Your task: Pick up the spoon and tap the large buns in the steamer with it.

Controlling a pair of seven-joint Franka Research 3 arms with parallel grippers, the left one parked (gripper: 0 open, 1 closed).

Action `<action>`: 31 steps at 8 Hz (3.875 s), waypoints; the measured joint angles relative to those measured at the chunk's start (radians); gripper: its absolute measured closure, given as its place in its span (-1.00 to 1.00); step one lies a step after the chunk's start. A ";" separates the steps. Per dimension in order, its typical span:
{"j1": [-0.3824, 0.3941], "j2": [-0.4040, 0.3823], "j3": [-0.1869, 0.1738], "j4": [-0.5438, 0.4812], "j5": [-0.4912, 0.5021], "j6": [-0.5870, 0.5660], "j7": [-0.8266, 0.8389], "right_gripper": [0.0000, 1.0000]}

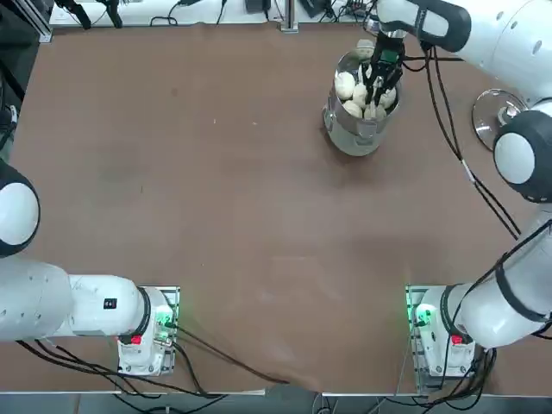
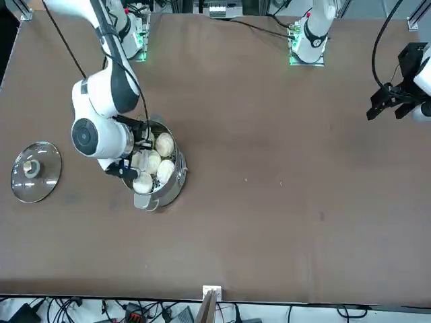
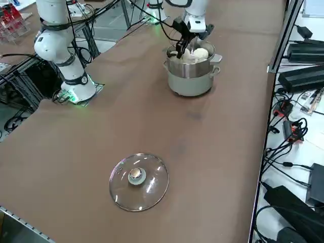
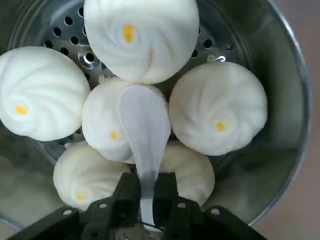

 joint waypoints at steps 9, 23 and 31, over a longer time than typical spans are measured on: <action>0.002 0.023 -0.004 0.143 0.000 -0.132 0.000 0.67; -0.015 0.092 -0.022 0.204 0.015 -0.149 0.000 0.82; -0.280 0.076 -0.030 0.316 0.085 -0.381 -0.297 0.82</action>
